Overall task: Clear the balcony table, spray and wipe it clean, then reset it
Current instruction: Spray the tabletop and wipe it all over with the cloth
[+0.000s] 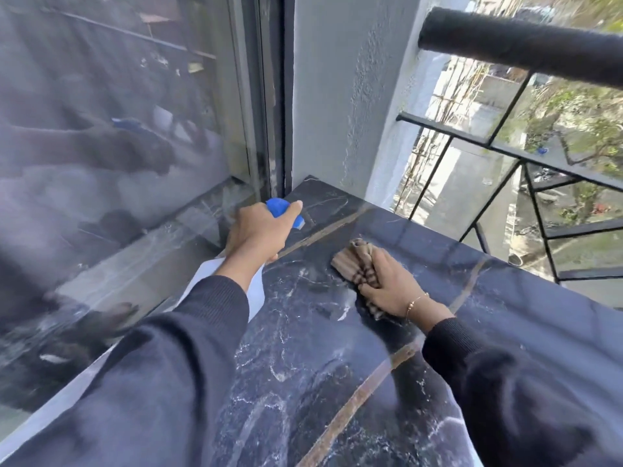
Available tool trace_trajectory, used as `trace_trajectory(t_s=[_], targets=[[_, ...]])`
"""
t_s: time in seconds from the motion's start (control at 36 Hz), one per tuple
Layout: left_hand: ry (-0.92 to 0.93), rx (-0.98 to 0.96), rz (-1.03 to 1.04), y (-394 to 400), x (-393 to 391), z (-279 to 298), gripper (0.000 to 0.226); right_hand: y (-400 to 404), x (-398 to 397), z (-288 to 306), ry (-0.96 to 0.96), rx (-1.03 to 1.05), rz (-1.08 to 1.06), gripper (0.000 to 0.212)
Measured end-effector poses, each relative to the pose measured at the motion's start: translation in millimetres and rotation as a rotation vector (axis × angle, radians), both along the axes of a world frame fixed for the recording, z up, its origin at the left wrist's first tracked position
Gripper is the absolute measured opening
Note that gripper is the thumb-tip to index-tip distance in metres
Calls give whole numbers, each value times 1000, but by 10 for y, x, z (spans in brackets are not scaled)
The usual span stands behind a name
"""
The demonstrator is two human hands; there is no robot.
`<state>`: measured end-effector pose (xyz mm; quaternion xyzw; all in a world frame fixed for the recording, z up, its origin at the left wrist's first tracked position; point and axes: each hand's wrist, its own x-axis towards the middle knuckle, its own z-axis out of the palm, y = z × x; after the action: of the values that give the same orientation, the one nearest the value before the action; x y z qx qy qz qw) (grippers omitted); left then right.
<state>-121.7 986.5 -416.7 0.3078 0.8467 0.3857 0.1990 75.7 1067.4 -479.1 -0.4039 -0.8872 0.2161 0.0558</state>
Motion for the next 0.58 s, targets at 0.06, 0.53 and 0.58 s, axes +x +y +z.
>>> trace_trajectory(t_s=[0.06, 0.53, 0.58], targets=[[-3, 13, -8, -25, 30, -3, 50, -44, 218, 4, 10, -12, -123, 58], [-95, 97, 23, -96, -38, 18, 42, -756, -320, -258, 94, 118, -698, 62], [-101, 114, 23, -90, -48, 12, 43, -633, -564, -250, 106, 116, -631, 62]])
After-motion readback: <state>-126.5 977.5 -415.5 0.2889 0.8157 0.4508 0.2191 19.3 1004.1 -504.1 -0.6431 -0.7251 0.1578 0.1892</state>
